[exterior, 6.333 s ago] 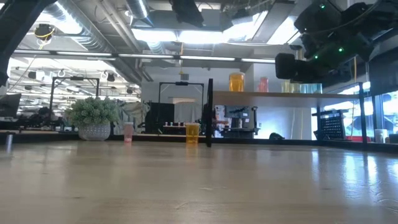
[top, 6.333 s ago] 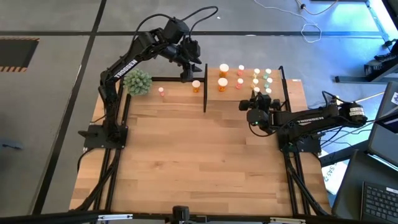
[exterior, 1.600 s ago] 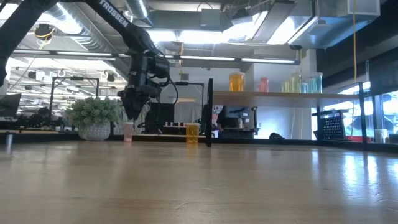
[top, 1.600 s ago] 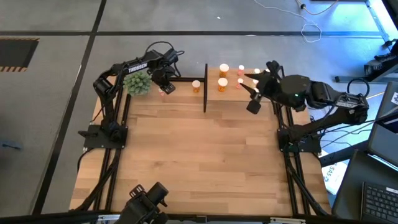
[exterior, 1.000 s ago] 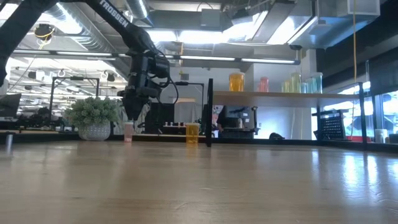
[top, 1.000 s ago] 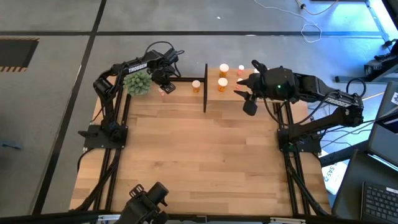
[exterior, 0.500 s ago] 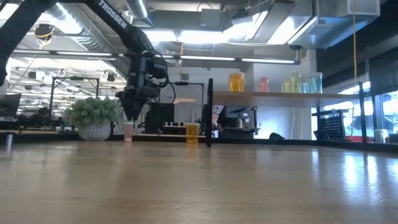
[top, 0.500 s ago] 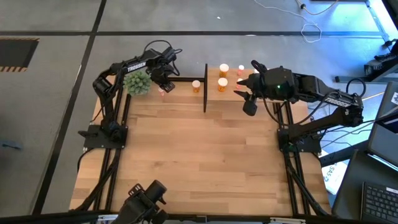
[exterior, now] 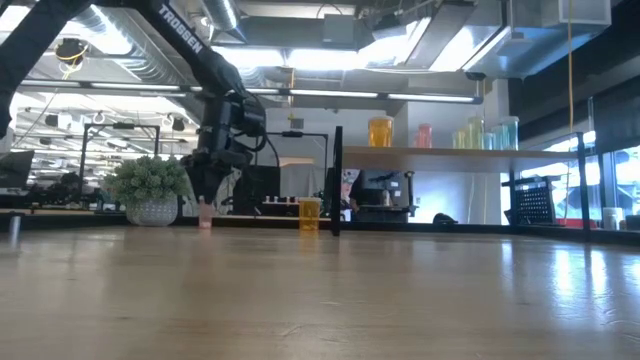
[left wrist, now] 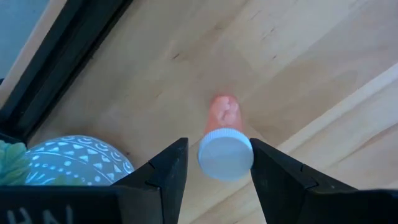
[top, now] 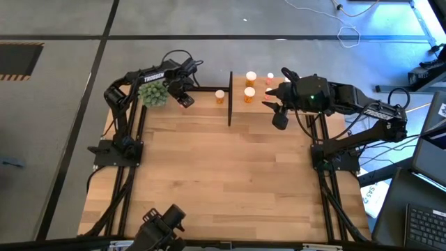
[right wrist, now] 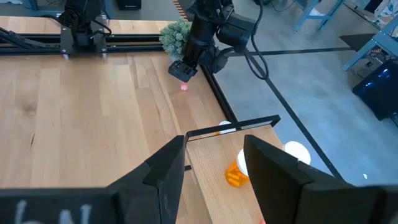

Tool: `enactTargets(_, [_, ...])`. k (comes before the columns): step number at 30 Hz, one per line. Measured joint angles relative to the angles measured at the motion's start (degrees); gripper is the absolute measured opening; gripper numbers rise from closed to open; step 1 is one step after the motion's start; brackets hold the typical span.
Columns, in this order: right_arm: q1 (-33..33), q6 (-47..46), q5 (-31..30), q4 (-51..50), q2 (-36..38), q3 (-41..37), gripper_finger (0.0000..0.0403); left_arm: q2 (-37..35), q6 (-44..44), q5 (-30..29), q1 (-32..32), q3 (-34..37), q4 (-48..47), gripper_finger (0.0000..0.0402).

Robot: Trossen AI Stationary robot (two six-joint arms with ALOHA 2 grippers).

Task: Pick and place medicine bottles onto shelf by color
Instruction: Put the pink pill bottle on the shelf aligned with the other pink pill bottles

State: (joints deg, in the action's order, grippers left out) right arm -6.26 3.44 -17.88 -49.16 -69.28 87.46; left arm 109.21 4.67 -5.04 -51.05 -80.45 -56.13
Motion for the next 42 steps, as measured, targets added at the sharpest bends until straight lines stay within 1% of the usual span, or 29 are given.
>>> enactTargets(14, [0.0, -0.3, 0.0, 0.0, 0.0, 0.0, 0.0168, 0.0, 0.4, 0.0, 0.1, 0.7, 1.8, 0.0161])
enactTargets(17, [0.0, -0.3, 0.0, 0.0, 0.0, 0.0, 0.0168, 0.0, 0.5, 0.0, 0.1, 0.7, 1.8, 0.0147])
enactTargets(24, [0.0, -0.4, 0.0, 0.0, 0.0, 0.0, 0.0168, 0.0, 1.8, -0.1, 0.1, 0.7, 1.7, 0.0089])
enactTargets(29, [0.0, -0.4, -0.1, 0.0, 0.0, 0.0, 0.0168, -0.1, 1.9, -0.1, 0.5, 0.7, 1.0, 0.0084])
enactTargets(35, [0.0, -0.4, -0.1, 0.0, 0.0, 0.0, 0.0168, -0.3, 2.0, -0.2, 1.9, -3.8, -5.4, 0.0085])
enactTargets(38, [0.0, -0.5, -0.1, 0.0, 0.0, 0.0, 0.0168, -0.3, 2.0, -0.3, 3.2, -7.2, -7.6, 0.0086])
enactTargets(42, [0.0, -2.9, -0.2, 0.0, 0.0, 0.0, 0.0168, -0.3, 2.0, -0.2, 5.4, -12.9, -11.3, 0.0086])
